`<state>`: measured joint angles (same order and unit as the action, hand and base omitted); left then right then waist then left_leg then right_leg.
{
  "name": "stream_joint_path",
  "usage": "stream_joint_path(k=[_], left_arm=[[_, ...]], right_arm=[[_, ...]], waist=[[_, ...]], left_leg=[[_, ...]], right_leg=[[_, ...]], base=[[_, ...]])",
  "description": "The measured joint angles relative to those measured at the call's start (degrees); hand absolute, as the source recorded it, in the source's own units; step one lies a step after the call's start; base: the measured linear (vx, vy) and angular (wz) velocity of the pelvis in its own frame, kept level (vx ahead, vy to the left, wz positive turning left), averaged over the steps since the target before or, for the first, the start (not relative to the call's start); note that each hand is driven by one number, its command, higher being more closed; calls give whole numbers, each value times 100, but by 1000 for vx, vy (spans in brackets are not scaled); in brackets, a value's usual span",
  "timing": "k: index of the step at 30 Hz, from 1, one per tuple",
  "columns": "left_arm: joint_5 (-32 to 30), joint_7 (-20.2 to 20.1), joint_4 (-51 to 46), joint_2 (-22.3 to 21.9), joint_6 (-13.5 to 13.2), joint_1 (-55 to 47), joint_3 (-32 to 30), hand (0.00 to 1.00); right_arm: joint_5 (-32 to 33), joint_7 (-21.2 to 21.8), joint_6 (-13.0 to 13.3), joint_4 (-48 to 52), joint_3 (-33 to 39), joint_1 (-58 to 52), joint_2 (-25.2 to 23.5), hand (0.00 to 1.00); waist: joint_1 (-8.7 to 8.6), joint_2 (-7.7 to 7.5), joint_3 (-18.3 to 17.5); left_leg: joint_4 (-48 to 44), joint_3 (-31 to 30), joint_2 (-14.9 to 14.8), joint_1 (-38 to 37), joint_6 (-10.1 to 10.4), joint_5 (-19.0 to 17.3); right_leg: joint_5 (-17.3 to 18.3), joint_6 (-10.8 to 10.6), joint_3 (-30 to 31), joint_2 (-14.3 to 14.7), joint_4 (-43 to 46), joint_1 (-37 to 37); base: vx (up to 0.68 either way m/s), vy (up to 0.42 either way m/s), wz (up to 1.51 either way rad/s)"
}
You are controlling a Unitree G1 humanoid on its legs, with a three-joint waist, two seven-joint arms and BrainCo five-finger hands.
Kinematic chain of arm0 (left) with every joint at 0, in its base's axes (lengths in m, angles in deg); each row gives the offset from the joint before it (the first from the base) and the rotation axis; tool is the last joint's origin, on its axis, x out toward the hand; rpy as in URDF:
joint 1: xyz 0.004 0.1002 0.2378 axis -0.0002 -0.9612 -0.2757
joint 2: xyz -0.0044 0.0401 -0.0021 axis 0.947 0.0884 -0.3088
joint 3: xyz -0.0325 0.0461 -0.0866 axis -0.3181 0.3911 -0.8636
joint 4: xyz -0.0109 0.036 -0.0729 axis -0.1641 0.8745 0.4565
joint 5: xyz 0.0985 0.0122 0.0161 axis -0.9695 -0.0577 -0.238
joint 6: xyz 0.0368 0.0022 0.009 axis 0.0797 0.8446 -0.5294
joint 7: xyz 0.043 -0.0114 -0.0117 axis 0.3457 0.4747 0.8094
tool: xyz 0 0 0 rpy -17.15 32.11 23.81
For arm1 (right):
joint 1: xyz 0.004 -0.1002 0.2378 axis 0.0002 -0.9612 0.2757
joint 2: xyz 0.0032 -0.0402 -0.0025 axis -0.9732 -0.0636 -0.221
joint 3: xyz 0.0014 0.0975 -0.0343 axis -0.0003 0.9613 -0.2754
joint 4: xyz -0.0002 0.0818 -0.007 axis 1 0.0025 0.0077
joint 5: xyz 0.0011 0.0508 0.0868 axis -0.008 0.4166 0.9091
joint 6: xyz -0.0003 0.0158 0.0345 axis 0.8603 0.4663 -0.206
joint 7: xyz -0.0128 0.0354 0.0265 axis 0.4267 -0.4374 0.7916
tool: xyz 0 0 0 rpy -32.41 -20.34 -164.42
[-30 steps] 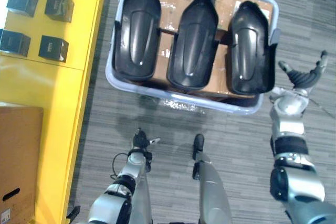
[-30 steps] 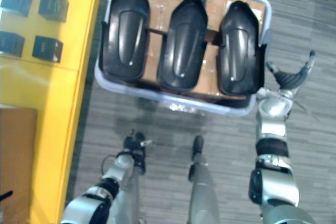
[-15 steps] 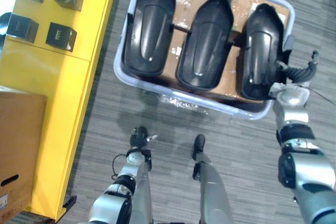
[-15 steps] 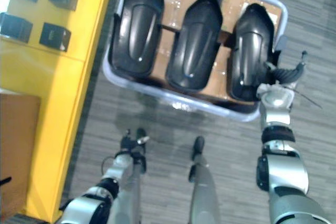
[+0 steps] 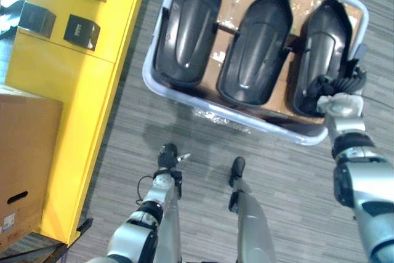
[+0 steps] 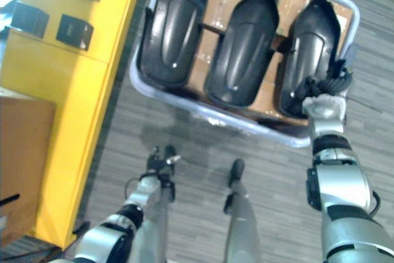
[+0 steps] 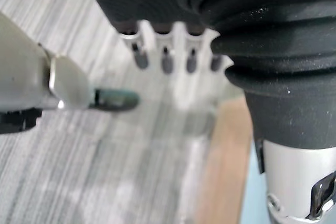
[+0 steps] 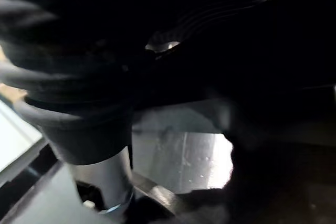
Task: Walk over and take plastic housings, then place them on the shelf
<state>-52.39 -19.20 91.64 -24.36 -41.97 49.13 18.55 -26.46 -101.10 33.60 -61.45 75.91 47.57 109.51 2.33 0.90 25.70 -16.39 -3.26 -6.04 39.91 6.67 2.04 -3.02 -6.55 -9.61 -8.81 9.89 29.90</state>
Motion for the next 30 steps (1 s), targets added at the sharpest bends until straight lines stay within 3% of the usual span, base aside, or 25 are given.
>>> stream_joint_path(k=[5, 14, 19, 25, 30], left_arm=[[1, -34, 200, 7, 0, -1, 133, 0], [1, -26, 260, 13, -4, -2, 215, 0], [27, 45, 411, 65, -11, -17, 201, 0], [54, 414, 340, 461, -125, -206, 113, 0], [-6, 669, -646, 745, -135, -584, -229, 0]], right_arm=[[-21, 130, -5, -242, -75, 64, 21, 100], [-448, 193, -97, -386, -107, -13, -80, 100], [-845, -132, -182, -249, 73, -177, -173, 100], [-1666, -783, -479, 858, 520, -886, -258, 100], [-2105, -1114, -686, 2091, 1227, -1550, -252, 100]], waist=[[39, 257, -179], [75, 280, -197], [84, 279, -197], [-37, 265, -205], [-70, 255, -199]], left_leg=[[320, -26, 4, -119, 21, 192], [815, -80, -36, -404, 81, 448], [859, -80, -28, -520, 80, 464], [1042, -75, -22, -850, 84, 499], [1293, -84, -21, -1292, 92, 594]], right_leg=[[-59, 6, -17, 2, -93, -15], [-141, 40, -120, 54, -319, -212], [-165, 38, -128, 49, -368, -336], [-161, 36, -134, 47, -446, -613], [-149, 24, -167, 38, -461, -963]], base=[[0, -2, 1], [7, -18, 4], [8, -3, 0], [12, -3, 1], [19, -11, 5]])
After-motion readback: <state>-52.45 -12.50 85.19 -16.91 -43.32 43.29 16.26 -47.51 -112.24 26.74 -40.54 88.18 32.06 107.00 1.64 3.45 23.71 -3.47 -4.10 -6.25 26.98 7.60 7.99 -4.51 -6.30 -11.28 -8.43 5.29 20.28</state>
